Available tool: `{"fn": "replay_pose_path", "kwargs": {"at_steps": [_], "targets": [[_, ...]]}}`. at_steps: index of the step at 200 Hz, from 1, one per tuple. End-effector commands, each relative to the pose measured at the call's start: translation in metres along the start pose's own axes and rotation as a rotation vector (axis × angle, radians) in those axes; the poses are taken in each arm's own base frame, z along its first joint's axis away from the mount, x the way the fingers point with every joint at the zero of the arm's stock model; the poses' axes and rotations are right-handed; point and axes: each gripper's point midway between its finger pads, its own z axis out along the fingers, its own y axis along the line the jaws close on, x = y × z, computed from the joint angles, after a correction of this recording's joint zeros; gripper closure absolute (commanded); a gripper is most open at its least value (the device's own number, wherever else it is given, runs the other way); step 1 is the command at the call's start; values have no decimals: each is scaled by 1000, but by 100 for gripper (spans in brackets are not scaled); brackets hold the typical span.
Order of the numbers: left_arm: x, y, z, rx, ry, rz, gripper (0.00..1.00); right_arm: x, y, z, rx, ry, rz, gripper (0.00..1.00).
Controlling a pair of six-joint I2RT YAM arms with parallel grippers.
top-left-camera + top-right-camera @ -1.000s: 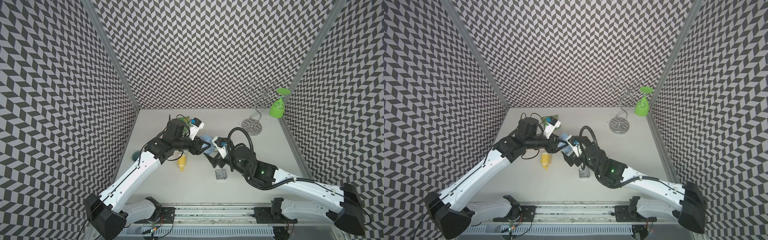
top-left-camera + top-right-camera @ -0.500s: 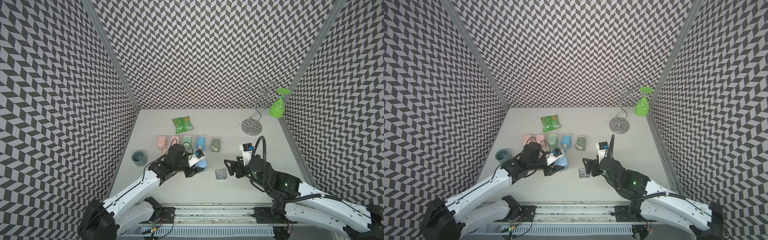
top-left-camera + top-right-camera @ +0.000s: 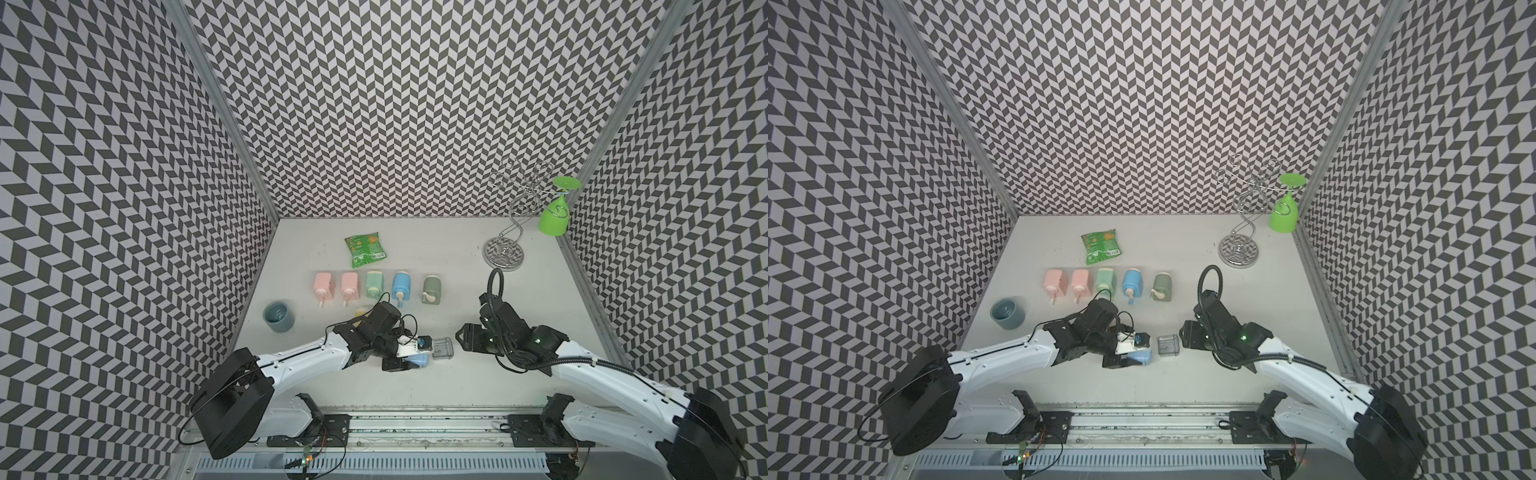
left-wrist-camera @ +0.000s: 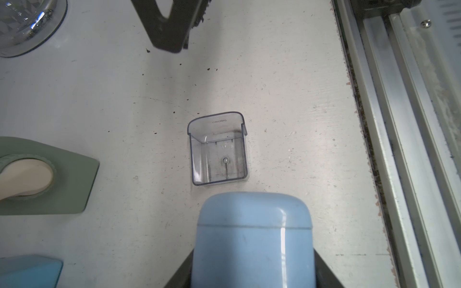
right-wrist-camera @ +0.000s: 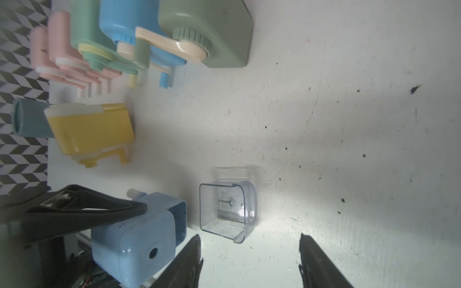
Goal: Put the tray back into the pencil sharpener
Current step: Close the container of the pencil sharpener.
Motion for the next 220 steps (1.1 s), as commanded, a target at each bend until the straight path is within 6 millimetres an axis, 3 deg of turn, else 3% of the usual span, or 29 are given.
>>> {"fn": "replay_pose_path", "kwargs": {"at_steps": [1,22,52,126,220], "targets": [[-23,21,-2,-68,-63,37,79,-5,24,7,-85,41,-85,42],[-19,22,3,-67,-53,19,78,4,19,24,-63,95,-102,48],[-14,25,9,-81,-40,-7,71,2,17,33,-50,93,-118,54],[-6,21,10,-89,-35,-14,41,-1,20,53,-32,120,-151,64],[-4,19,10,-88,-35,-10,35,13,20,63,-29,162,-155,65]]}}
